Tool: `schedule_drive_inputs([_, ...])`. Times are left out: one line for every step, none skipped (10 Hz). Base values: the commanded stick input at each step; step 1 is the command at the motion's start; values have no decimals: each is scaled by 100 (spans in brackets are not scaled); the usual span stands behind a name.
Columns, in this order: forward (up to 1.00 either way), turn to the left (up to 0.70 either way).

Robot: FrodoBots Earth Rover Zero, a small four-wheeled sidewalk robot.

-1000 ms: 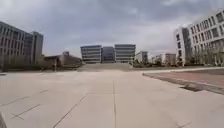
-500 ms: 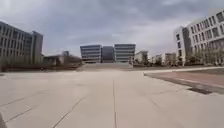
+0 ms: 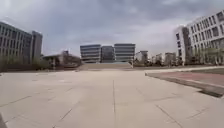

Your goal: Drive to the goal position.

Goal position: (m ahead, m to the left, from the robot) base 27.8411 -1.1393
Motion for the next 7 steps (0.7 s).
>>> schedule_drive_inputs([70,0])
schedule_drive_inputs([70,0])
schedule_drive_inputs([70,0])
schedule_drive_inputs([70,0])
schedule_drive_inputs([70,0])
schedule_drive_inputs([70,0])
schedule_drive_inputs([70,0])
